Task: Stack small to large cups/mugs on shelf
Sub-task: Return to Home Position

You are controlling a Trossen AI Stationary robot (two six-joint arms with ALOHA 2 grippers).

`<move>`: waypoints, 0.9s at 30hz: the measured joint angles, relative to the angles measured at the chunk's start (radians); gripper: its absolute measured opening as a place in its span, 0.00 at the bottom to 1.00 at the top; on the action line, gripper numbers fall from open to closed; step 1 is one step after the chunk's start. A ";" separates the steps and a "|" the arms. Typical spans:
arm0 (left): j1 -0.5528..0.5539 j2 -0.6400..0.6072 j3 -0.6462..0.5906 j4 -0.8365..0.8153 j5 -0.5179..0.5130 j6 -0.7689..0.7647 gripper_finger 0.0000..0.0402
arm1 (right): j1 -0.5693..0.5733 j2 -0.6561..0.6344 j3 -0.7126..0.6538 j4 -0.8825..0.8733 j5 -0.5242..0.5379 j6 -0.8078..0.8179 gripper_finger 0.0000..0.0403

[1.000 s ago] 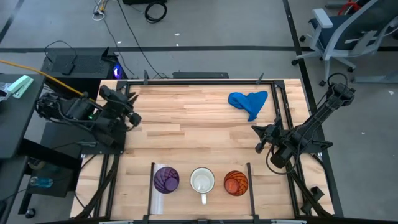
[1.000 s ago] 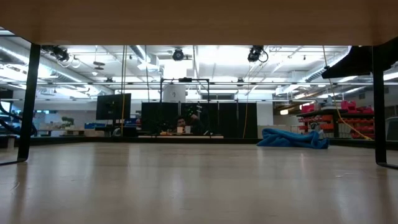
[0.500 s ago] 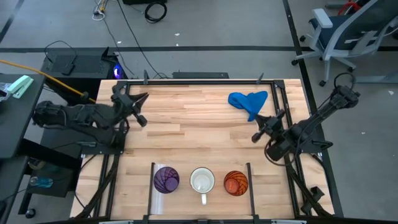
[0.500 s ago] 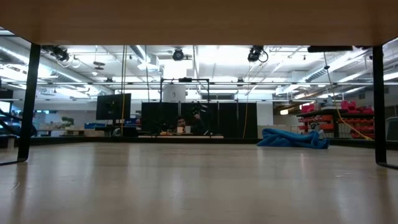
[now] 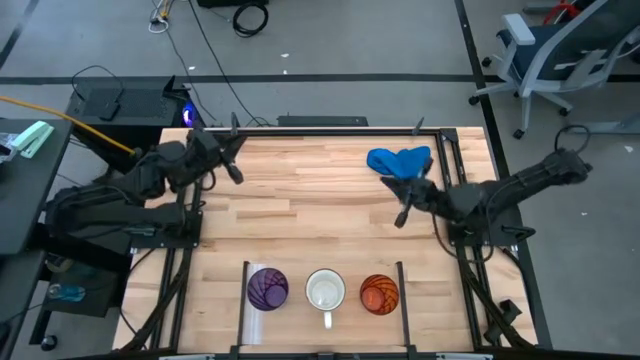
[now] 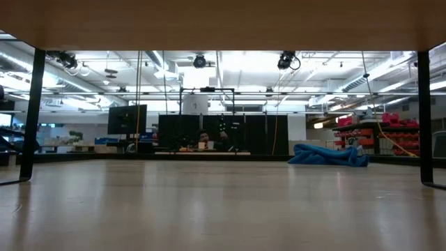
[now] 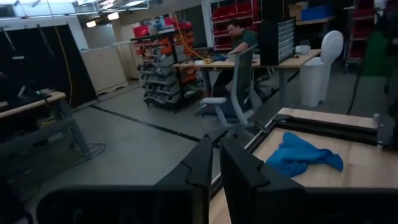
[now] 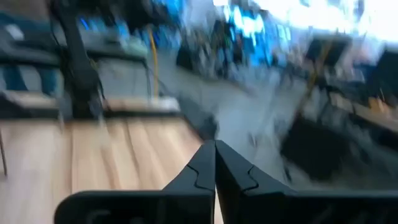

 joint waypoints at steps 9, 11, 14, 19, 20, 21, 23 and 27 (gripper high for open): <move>0.135 0.081 0.000 0.146 0.160 0.037 0.09 | -0.497 0.014 0.015 0.399 -0.795 -0.176 0.02; 0.159 0.090 0.000 0.186 0.160 0.063 0.08 | -0.614 0.025 0.036 0.404 -0.899 -0.137 0.02; 0.212 0.096 0.000 0.238 0.164 0.082 0.08 | -0.773 0.040 0.081 0.405 -1.009 -0.081 0.02; 0.365 0.096 0.000 0.278 0.228 0.106 0.09 | -1.002 0.075 0.159 0.407 -1.138 -0.045 0.02; 0.402 0.096 0.000 0.284 0.253 0.106 0.10 | -1.041 0.085 0.172 0.407 -1.144 -0.044 0.02; 0.444 0.096 0.000 0.290 0.279 0.106 0.10 | -1.078 0.095 0.183 0.407 -1.148 -0.039 0.02; 0.521 0.104 0.001 0.309 0.328 0.102 0.10 | -1.146 0.115 0.201 0.403 -1.157 -0.020 0.02; 0.642 0.135 0.001 0.354 0.357 0.098 0.08 | -1.241 0.142 0.220 0.391 -1.165 -0.025 0.02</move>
